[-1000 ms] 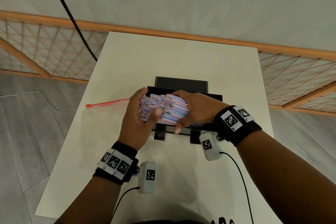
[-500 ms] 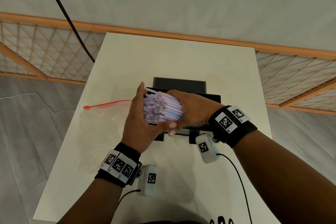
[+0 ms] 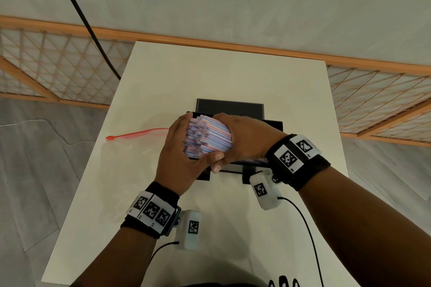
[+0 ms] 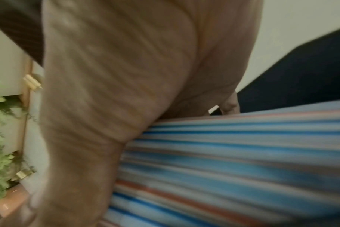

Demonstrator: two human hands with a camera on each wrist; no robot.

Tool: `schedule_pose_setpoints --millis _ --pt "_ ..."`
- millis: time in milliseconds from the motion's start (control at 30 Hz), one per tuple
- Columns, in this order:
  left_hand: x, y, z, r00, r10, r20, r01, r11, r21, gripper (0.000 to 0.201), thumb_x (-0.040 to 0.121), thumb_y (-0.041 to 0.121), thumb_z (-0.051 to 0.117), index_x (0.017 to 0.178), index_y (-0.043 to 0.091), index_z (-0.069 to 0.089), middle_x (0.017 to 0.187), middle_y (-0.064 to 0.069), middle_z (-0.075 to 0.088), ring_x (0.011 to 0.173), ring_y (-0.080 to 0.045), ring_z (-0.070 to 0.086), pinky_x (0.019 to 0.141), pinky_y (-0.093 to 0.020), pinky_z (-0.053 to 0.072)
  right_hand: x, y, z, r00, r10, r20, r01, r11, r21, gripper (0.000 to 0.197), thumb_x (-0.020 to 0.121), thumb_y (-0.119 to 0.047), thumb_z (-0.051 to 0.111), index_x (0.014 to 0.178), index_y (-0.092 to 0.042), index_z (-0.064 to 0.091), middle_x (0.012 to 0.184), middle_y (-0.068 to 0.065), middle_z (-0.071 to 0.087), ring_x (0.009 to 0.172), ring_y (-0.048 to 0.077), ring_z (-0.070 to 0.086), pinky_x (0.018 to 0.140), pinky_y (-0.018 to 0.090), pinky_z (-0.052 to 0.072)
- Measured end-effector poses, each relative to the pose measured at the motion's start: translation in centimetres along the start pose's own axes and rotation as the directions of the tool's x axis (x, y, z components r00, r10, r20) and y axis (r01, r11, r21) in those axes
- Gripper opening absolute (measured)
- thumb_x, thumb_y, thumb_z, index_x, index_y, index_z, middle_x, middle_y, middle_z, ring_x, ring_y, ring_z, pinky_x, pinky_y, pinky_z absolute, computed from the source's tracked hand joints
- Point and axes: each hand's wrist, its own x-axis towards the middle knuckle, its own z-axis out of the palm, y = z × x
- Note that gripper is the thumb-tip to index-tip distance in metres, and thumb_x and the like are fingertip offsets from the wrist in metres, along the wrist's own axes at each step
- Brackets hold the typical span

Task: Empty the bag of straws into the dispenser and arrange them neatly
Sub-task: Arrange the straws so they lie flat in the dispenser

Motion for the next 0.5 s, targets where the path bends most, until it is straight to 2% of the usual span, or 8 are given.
schedule_pose_setpoints --millis 100,200,233,267,333,367,433,500 --pt "-0.1 0.0 0.0 1.0 -0.006 0.0 0.006 1.0 0.002 0.123 0.055 0.081 0.069 0.151 0.015 0.034 0.147 0.001 0.046 0.127 0.003 0.045 0.102 0.002 0.031 -0.2 0.1 0.2 1.0 -0.006 0.015 0.005 0.998 0.055 0.106 0.055 -0.066 0.091 0.143 -0.035 0.041 0.125 -0.012 0.064 0.111 0.011 0.063 0.101 0.036 0.051" --pt "-0.1 0.1 -0.1 1.0 0.009 0.006 -0.009 1.0 0.023 0.12 0.057 0.079 0.07 0.151 0.014 0.034 0.15 0.0 0.043 0.134 -0.006 0.045 0.109 -0.013 0.038 -0.5 0.6 0.3 0.998 0.001 0.056 -0.015 0.969 0.245 0.099 0.061 -0.048 0.096 0.143 -0.033 0.043 0.121 -0.016 0.065 0.111 0.005 0.063 0.099 0.027 0.048" --pt "-0.1 0.2 -0.2 1.0 0.009 0.008 -0.009 1.0 0.022 0.118 0.058 0.076 0.071 0.151 0.014 0.034 0.151 0.0 0.042 0.135 -0.006 0.044 0.109 -0.015 0.038 -0.5 0.7 0.3 0.998 0.003 0.056 -0.018 0.962 0.274 0.096 0.062 -0.044 0.097 0.142 -0.034 0.044 0.119 -0.017 0.065 0.11 0.003 0.063 0.098 0.025 0.047" --pt "-0.1 0.2 -0.2 1.0 0.01 0.006 -0.01 1.0 0.02 0.116 0.059 0.074 0.073 0.151 0.015 0.034 0.151 0.0 0.041 0.135 -0.002 0.043 0.108 -0.011 0.037 -0.4 0.8 0.2 0.999 0.001 0.053 -0.016 0.961 0.276 0.095 0.063 -0.043 0.097 0.141 -0.034 0.045 0.118 -0.017 0.065 0.11 0.003 0.063 0.098 0.025 0.046" --pt "-0.1 0.2 -0.2 1.0 0.018 -0.004 -0.018 1.0 0.017 0.114 0.06 0.071 0.074 0.151 0.014 0.035 0.151 0.0 0.041 0.131 0.01 0.04 0.104 -0.001 0.032 -0.2 0.7 -0.1 0.999 -0.001 0.055 -0.012 0.971 0.238 0.094 0.064 -0.044 0.096 0.142 -0.035 0.044 0.12 -0.015 0.065 0.111 0.006 0.063 0.099 0.027 0.046" --pt "-0.1 0.2 -0.1 1.0 0.021 -0.009 -0.02 1.0 0.008 0.114 0.06 0.072 0.073 0.151 0.014 0.036 0.15 0.0 0.042 0.13 0.012 0.039 0.102 0.0 0.031 -0.1 0.6 -0.2 0.998 -0.004 0.057 -0.009 0.978 0.21 0.095 0.064 -0.045 0.094 0.143 -0.035 0.043 0.122 -0.014 0.066 0.111 0.008 0.063 0.101 0.029 0.047" --pt "-0.1 0.2 -0.2 1.0 0.011 -0.014 -0.011 0.999 -0.031 0.115 0.06 0.076 0.072 0.15 0.015 0.036 0.148 0.002 0.044 0.132 0.005 0.043 0.104 -0.003 0.034 -0.2 0.3 -0.5 0.999 -0.013 0.052 0.005 0.989 0.149 0.096 0.063 -0.053 0.093 0.143 -0.035 0.042 0.122 -0.013 0.066 0.111 0.011 0.064 0.104 0.035 0.05" --pt "-0.2 0.2 -0.2 1.0 0.004 -0.02 -0.006 0.998 -0.065 0.112 0.061 0.073 0.074 0.15 0.016 0.036 0.145 0.003 0.047 0.131 -0.002 0.047 0.106 -0.011 0.04 -0.3 -0.3 -0.8 0.999 -0.022 0.034 0.019 0.996 0.089 0.097 0.06 -0.06 0.091 0.141 -0.034 0.043 0.121 -0.013 0.067 0.109 0.011 0.064 0.102 0.038 0.052"
